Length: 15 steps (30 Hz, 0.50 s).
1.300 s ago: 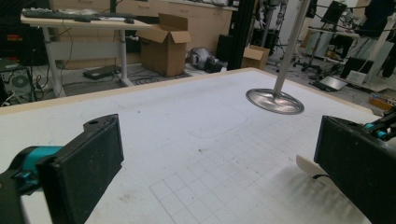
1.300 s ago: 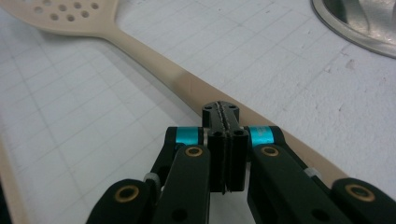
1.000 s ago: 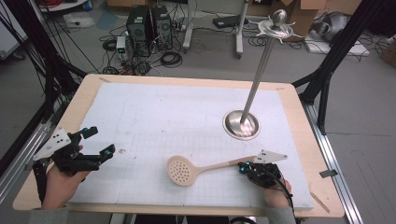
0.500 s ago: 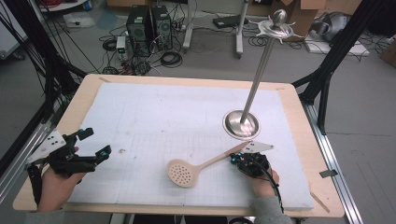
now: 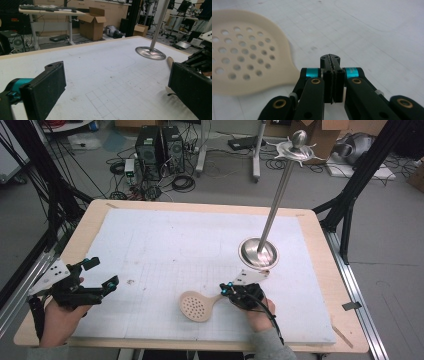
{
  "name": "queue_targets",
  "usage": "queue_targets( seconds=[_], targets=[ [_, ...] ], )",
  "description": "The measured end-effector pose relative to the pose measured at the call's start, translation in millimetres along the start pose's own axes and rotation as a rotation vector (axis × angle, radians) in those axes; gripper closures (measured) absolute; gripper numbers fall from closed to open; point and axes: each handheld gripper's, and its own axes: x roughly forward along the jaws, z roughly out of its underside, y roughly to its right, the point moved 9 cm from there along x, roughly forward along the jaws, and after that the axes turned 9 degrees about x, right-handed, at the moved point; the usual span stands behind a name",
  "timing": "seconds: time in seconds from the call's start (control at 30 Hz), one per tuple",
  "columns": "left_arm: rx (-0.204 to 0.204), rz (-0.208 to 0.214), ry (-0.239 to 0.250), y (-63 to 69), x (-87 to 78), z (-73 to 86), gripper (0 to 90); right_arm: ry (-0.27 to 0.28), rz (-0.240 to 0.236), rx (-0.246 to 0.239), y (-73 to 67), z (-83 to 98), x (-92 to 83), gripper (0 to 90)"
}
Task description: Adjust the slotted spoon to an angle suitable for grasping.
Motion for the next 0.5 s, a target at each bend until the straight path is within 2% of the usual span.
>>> queue_targets(
  seconds=[0.13, 0.27, 0.4, 0.5],
  targets=[
    [0.000, 0.002, -0.004, -0.4, -0.5, 1.2, 1.8, -0.040, 0.001, -0.016, -11.8, -2.2, 19.1, 90.0],
    [-0.005, -0.002, -0.003, -1.9, -2.1, 1.6, 1.8, -0.067, -0.003, -0.036, -19.6, -2.2, 30.5, 90.0],
    [-0.005, -0.006, 0.001, -2.5, -4.6, 1.0, 1.8, -0.112, 0.001, -0.052, -21.4, 4.6, 34.3, 90.0],
    [-0.005, -0.006, 0.000, -2.0, -4.1, 0.9, 1.8, -0.103, -0.022, -0.044, -22.3, 7.8, 30.7, 90.0]
  ],
)
